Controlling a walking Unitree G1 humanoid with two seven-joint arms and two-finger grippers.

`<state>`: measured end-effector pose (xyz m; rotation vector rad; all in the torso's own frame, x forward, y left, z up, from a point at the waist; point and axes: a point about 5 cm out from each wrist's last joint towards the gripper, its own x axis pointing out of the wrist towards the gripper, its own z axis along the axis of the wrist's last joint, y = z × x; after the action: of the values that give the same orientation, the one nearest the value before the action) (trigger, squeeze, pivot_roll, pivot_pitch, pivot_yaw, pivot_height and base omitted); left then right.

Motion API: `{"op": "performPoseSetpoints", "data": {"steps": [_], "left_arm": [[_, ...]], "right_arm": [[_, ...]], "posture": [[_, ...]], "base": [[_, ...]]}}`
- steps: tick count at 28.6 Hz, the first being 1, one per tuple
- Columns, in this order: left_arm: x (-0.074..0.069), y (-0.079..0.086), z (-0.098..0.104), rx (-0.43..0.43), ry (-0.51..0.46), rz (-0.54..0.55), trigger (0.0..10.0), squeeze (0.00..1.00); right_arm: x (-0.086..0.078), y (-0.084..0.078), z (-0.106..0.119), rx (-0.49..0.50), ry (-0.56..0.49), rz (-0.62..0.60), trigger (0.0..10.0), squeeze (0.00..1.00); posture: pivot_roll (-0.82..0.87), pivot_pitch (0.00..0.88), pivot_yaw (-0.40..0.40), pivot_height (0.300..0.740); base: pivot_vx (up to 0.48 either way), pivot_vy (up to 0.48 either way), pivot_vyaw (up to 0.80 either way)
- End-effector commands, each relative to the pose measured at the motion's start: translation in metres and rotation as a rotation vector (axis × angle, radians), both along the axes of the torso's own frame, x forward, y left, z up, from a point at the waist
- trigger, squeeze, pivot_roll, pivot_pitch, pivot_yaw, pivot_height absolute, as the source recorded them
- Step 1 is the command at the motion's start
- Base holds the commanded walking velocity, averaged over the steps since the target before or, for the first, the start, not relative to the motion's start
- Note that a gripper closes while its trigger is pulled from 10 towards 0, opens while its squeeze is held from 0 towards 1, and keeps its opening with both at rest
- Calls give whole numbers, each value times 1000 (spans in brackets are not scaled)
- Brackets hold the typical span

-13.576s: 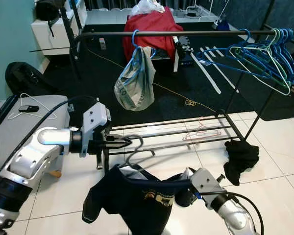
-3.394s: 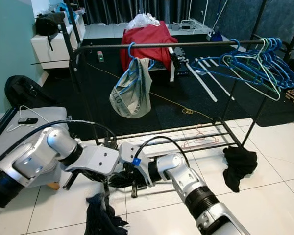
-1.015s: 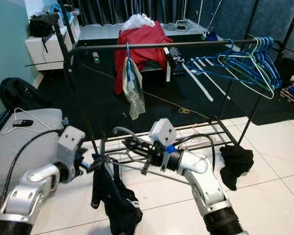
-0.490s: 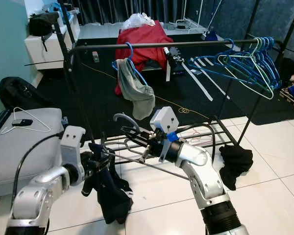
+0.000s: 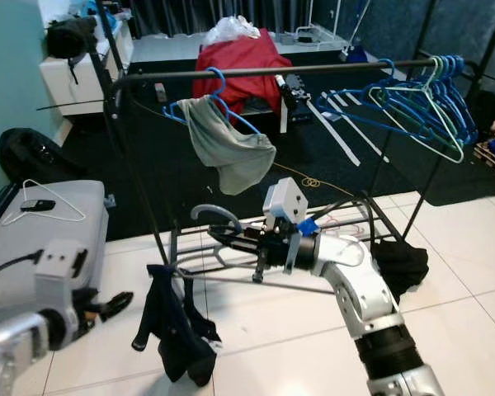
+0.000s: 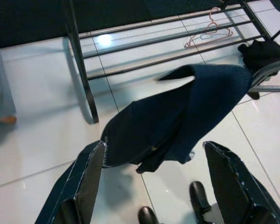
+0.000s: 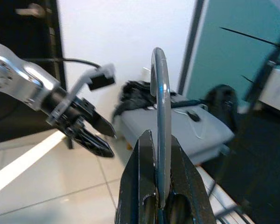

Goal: Hang hanger

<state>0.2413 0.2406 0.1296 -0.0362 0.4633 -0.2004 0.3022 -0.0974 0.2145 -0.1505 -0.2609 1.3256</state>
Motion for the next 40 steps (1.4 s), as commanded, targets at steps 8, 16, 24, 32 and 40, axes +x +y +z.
{"op": "performPoseSetpoints", "data": {"steps": [8, 16, 24, 32, 40], "left_arm": [[-1, -23, 0, -73, -70, 35, 10000, 0], [12, -54, 18, -174, -231, 49, 10000, 0], [12, -54, 24, -153, -254, 37, 10000, 0], [11, -57, 9, 19, -214, 15, 0, 0], [16, -59, 7, 44, -225, 38, 0, 0]], "right_arm": [[0, 1, 32, 84, -105, 34, 0, 0], [-1, 11, 40, 125, -126, 56, 0, 0], [1, 15, 39, 133, -123, 67, 0, 0], [3, 17, 39, 143, -122, 65, 0, 0], [3, 18, 39, 157, -120, 59, 0, 0]], "posture": [[-80, 117, -33, 740], [-86, 104, -23, 740], [-80, 101, -26, 740], [-77, 94, -27, 740], [-74, 90, -28, 740]], "base": [[0, 0, 0], [0, 0, 0], [0, 0, 0], [0, 0, 0], [0, 0, 0]]}}
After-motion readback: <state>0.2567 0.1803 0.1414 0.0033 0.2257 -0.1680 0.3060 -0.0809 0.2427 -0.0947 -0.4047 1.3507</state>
